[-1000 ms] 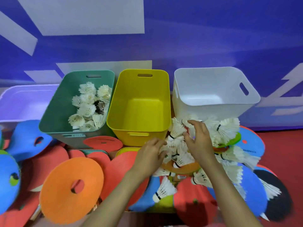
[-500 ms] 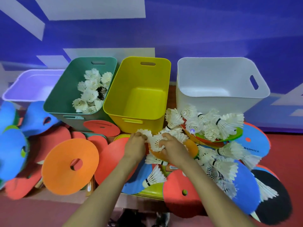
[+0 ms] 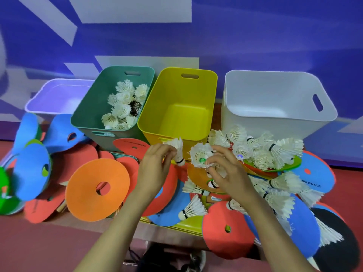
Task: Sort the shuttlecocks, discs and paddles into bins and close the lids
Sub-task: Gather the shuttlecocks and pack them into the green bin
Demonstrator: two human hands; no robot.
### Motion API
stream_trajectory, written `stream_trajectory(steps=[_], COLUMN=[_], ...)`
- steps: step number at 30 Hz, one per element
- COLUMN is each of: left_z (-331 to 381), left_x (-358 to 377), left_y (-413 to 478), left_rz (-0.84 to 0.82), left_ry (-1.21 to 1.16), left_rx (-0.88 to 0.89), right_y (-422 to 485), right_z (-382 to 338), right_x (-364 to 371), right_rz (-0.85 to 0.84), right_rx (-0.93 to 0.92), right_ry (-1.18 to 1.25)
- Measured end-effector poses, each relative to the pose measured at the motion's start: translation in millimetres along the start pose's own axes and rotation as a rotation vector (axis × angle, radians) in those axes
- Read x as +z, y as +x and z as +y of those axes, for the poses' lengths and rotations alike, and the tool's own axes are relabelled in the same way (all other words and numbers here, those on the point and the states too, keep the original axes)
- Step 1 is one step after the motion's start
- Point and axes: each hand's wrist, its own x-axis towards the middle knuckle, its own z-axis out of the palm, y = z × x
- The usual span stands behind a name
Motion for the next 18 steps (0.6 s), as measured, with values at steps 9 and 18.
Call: stream_trajectory(steps=[9, 18], left_z=[-24.5, -116.2], left_x=[-57.7, -124.1], left_y=[22.4, 72.6], left_rz=[0.285, 0.380], left_ry=[-0.074, -0.037], left_rx=[-0.029, -0.080], right_y=[74.9, 183.2], right_z=[-51.0, -94.3], right_x=[38.5, 122.5], right_rz=[0.131, 0.113], right_rx=[-0.078, -0.058], right_ry=[0.089, -0.001])
